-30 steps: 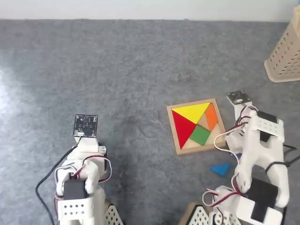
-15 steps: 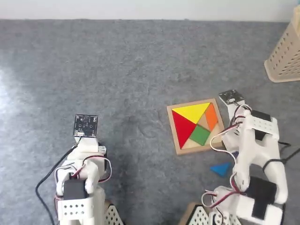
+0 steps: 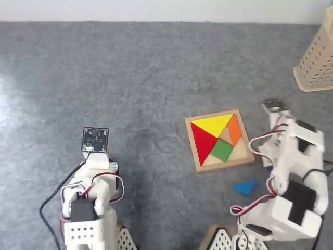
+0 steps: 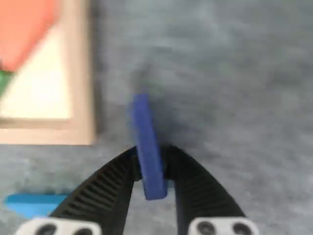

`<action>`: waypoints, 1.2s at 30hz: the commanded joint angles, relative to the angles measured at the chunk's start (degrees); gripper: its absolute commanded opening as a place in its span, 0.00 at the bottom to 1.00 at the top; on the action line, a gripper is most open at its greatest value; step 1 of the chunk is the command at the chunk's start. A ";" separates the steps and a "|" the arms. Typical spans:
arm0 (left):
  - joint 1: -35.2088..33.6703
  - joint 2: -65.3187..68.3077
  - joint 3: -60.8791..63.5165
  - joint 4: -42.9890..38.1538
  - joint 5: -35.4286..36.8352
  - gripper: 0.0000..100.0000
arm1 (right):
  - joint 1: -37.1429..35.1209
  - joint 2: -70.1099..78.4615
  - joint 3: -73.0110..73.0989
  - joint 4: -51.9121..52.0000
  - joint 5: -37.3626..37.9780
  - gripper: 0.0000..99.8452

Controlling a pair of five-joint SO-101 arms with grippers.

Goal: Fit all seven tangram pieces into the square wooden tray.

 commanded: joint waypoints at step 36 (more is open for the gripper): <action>0.00 -0.97 -0.66 0.26 0.35 0.01 | -33.19 -0.84 -14.42 16.04 -49.76 0.01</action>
